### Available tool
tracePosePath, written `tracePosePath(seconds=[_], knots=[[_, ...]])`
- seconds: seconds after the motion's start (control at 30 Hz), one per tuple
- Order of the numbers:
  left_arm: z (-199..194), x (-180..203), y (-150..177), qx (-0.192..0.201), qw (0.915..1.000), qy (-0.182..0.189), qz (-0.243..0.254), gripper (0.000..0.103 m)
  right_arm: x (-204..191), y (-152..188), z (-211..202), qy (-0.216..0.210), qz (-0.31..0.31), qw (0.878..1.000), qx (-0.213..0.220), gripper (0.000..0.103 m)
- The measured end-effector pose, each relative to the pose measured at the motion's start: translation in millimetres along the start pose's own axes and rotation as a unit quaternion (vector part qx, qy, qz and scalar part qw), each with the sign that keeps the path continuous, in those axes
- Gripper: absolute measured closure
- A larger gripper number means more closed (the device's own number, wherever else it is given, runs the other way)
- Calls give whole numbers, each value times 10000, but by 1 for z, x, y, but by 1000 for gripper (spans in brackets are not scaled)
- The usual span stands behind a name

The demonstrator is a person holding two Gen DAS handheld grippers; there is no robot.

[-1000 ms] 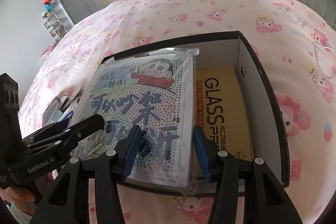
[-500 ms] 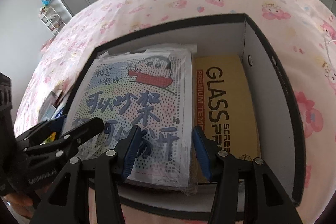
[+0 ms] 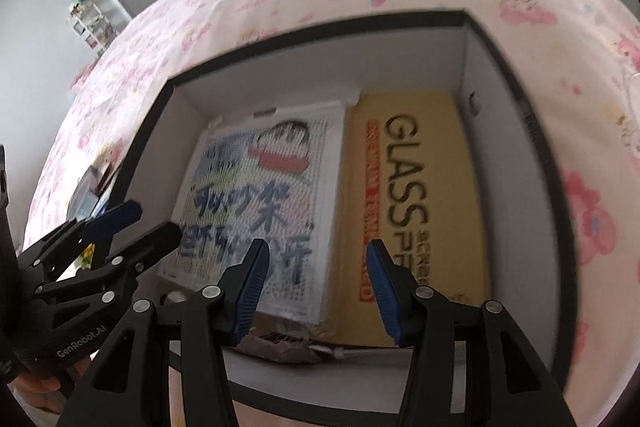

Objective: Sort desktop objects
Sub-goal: 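Lower the puzzle pack into the shoebox beside the GLASS box and release, then withdraw the right tool from the shoebox and move toward the black frame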

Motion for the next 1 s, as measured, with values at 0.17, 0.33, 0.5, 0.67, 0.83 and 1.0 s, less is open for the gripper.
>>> tracePosePath(seconds=[0.17,0.33,0.5,0.67,0.83,1.0], knots=[[-5,3,4,37,10000,9,-15,42,-12,13,17,-112,-57,9995,-283,56],[-10,1,3,100,9999,12,-19,42,-13,12,24,139,-2,9994,-332,55],[-10,-10,4,109,9998,7,-184,42,-22,8,26,171,-123,9993,-309,53],[-14,-9,6,158,9998,45,-128,43,-25,8,25,204,-233,9993,-223,52],[-28,-1,5,314,9995,68,0,42,-17,11,3,398,-142,9991,50,52],[-62,7,1,561,9984,71,87,42,-24,13,-43,653,-294,9963,483,52]])
Point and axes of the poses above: each gripper's, at about its wrist camera, not at the fingertips, and z roughly the way its jaws point, x to its right, y to its underside, the point moved 10 cm from there along z, roughly the way its jaws point, and after that the axes turned 1 degree about x, right-handed, at the moved point
